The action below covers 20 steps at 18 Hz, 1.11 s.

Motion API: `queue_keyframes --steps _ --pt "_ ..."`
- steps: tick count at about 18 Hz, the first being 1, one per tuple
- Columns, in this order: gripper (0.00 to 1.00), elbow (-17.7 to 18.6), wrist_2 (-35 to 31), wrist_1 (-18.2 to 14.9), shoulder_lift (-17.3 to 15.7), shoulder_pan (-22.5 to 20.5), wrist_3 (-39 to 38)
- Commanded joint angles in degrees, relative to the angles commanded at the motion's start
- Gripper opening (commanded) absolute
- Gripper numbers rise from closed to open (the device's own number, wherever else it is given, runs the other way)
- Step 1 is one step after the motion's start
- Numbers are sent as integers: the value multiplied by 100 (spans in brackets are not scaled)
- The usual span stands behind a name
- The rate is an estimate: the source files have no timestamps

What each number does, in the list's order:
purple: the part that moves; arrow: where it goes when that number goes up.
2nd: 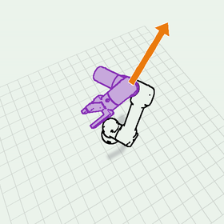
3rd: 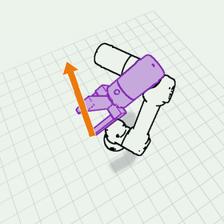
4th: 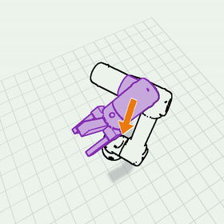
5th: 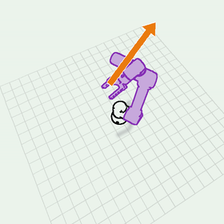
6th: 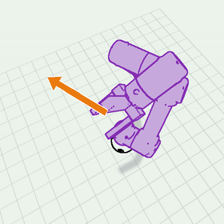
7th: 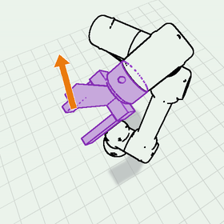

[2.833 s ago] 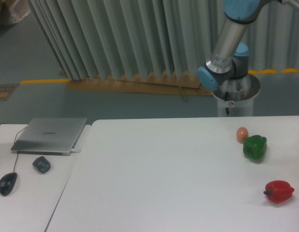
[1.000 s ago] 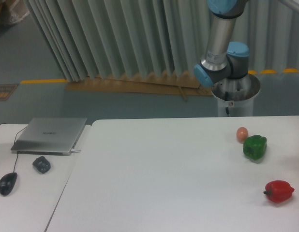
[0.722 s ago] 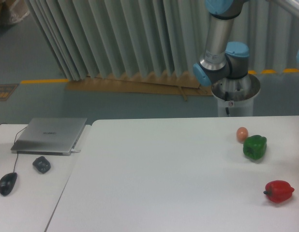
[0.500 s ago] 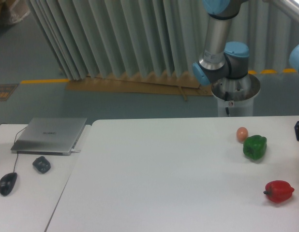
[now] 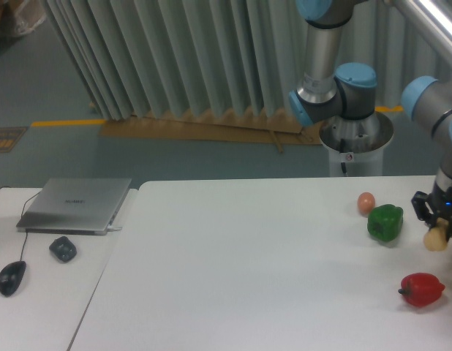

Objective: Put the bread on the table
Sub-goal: 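Carry the beige bread roll in the gripper over the table, then lower the bread roll onto the table beside the red pepper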

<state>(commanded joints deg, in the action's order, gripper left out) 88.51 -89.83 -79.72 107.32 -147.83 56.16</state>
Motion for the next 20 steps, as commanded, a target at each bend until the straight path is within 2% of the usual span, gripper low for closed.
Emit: queue_keyframes --steps 5,8,13,16,17,18,19,20 --pt "39 -18 115 131 114 281 -1194" --pt "39 0 88 316 105 422 -1301" --pt "39 26 88 299 88 615 -1792" --pt "41 79 88 299 79 642 -1793" --pt "48 97 80 299 88 650 -1793" --pt "65 114 88 316 96 651 -1793" --pt "100 114 88 334 105 651 -1750" --pt "100 123 97 343 96 651 -1732"
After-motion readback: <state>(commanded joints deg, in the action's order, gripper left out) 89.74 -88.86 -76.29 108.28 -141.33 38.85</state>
